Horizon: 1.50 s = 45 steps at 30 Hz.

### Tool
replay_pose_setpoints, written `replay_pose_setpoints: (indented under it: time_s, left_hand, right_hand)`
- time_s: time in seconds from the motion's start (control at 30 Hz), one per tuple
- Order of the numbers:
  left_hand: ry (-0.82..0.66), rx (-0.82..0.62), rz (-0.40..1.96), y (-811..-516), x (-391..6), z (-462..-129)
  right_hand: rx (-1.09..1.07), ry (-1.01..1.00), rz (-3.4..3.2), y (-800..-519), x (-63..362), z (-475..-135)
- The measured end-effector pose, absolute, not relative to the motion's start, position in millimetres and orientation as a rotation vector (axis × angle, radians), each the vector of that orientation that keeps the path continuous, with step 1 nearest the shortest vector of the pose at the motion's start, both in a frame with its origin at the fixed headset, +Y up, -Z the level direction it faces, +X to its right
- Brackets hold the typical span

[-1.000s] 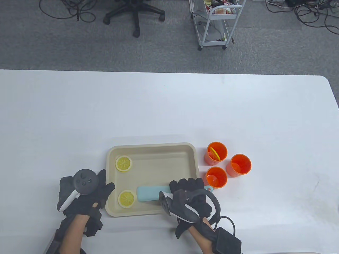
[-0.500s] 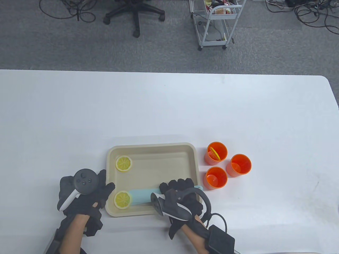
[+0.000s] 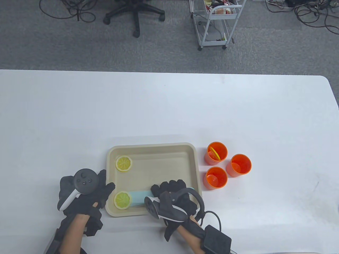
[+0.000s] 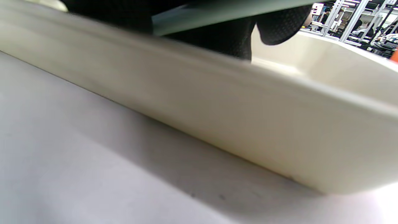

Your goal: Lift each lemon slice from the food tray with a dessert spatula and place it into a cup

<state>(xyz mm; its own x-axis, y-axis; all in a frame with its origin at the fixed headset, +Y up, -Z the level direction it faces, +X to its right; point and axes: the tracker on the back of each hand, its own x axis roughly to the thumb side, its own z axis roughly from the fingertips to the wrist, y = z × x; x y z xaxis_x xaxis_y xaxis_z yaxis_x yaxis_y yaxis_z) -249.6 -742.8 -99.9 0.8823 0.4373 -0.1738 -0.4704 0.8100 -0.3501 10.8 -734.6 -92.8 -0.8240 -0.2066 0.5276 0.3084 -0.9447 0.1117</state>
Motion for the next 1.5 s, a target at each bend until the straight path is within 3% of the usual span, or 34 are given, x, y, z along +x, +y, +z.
replay_pose_setpoints:
  time_s: [0.4, 0.77, 1.2, 1.5]
  left_hand:
    - [0.086, -0.397, 0.488, -743.0, -249.3, -100.1]
    - [0.087, -0.396, 0.486, -742.9, -249.2, -100.1]
    - [0.086, -0.397, 0.487, -743.0, -249.5, -99.7]
    - [0.088, -0.397, 0.485, -743.0, -249.7, -99.3]
  right_hand:
    - [-0.825, -0.306, -2.85, -731.2, 16.3, -92.0]
    - [-0.755, -0.224, -2.997, -701.2, 47.9, -91.4]
    - [-0.555, -0.091, -3.079, -671.2, 83.6, -96.0]
    - [-0.289, -0.002, -3.173, -648.0, 135.5, -106.0]
